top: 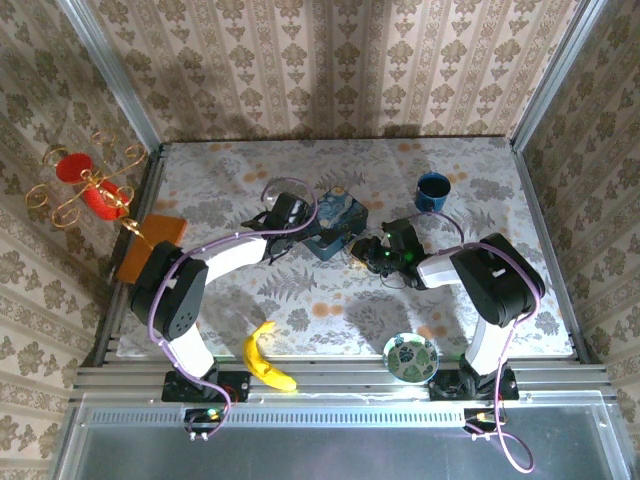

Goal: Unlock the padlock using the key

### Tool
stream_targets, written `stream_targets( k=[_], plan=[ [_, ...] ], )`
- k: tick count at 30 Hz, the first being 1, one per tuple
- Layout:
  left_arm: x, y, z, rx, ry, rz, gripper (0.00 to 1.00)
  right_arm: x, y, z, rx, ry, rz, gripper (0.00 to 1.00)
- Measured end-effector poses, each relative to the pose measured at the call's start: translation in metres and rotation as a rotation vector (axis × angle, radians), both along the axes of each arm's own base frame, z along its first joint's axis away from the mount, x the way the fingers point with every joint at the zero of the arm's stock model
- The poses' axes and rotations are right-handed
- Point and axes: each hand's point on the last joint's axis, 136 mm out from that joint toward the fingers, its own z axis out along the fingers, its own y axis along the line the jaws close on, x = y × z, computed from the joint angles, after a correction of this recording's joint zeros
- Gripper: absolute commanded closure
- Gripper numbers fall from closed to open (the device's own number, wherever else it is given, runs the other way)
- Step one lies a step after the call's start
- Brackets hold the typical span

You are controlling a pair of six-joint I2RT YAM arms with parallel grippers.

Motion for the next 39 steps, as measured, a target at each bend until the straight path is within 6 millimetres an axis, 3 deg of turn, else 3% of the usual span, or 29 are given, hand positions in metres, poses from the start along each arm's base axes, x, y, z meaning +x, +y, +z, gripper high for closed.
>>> stream_targets(
  k=[39],
  plan=[
    [-0.007, 0.003, 0.002, 0.008, 0.021, -0.011, 0.00, 0.011, -0.003, 0.006, 0.051, -0.020, -0.082, 1.00]
  ],
)
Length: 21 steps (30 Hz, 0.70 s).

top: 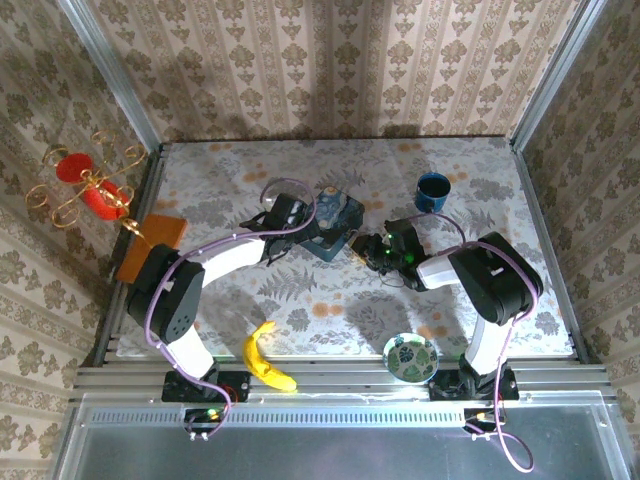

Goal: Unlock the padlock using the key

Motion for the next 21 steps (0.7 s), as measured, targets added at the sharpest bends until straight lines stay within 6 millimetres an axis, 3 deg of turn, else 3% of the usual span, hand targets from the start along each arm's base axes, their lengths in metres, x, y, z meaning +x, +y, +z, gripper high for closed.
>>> stream_targets(
  k=[21],
  plan=[
    [-0.0013, 0.0001, -0.0004, -0.007, 0.012, -0.008, 0.00, 0.0081, -0.0033, -0.0043, 0.052, -0.010, -0.071, 1.00]
  ],
)
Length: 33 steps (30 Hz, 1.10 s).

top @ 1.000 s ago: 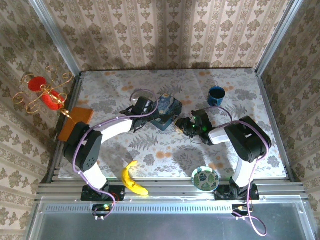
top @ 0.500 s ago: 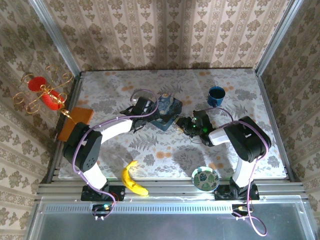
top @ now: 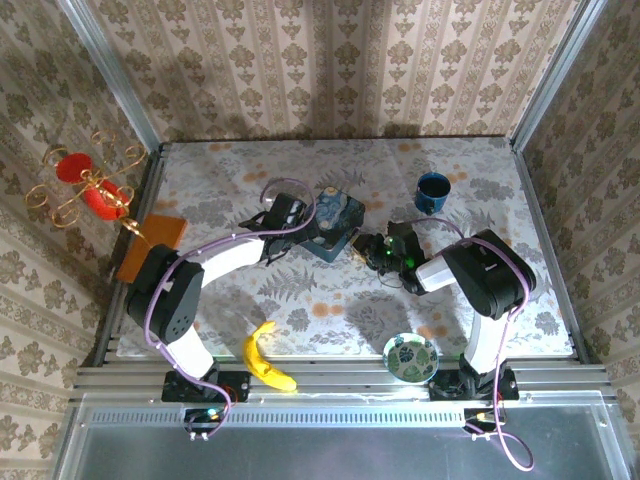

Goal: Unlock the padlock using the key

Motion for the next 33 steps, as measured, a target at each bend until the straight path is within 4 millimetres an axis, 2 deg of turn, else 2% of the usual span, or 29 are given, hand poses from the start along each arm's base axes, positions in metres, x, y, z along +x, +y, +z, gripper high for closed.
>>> stream_targets(
  k=[14, 22, 27, 33],
  plan=[
    [-0.009, 0.006, 0.004, 0.018, 0.016, -0.006, 0.00, -0.001, -0.001, 0.000, 0.002, -0.010, -0.004, 1.00],
    [-0.017, 0.008, 0.018, 0.027, 0.004, -0.015, 0.00, -0.001, -0.001, 0.000, 0.003, -0.009, -0.005, 1.00],
    [-0.029, -0.007, 0.033, 0.021, -0.034, -0.054, 0.00, -0.002, -0.001, 0.000, 0.003, -0.008, -0.006, 1.00],
    [-0.042, -0.026, 0.033, 0.030, -0.040, -0.108, 0.00, -0.001, -0.001, 0.000, 0.007, -0.004, -0.016, 1.00]
  ],
)
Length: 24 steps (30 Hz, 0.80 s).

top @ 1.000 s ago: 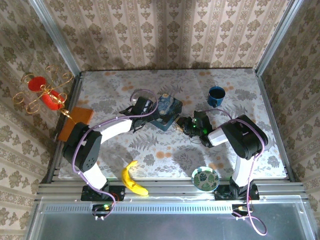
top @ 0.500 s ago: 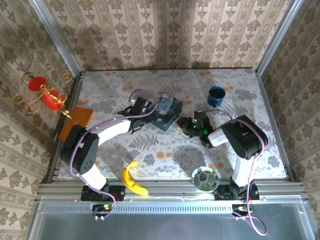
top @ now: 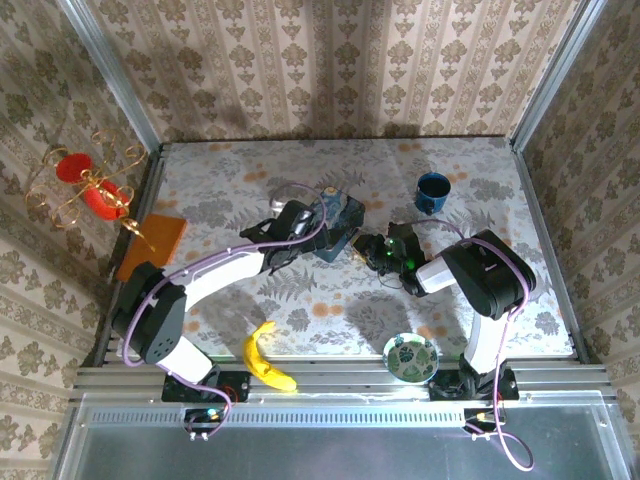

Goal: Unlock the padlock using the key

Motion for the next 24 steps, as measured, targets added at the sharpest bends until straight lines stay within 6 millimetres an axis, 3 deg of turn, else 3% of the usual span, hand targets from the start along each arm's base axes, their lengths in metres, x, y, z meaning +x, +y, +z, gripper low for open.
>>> stream_targets(
  k=[14, 24],
  plan=[
    [-0.004, -0.012, -0.029, 0.065, 0.063, -0.028, 0.01, 0.000, 0.000, 0.000, 0.002, 0.001, -0.003, 1.00],
    [0.006, -0.011, -0.030, 0.029, 0.057, -0.004, 0.15, 0.000, 0.000, 0.000, 0.001, 0.001, -0.003, 1.00]
  ],
)
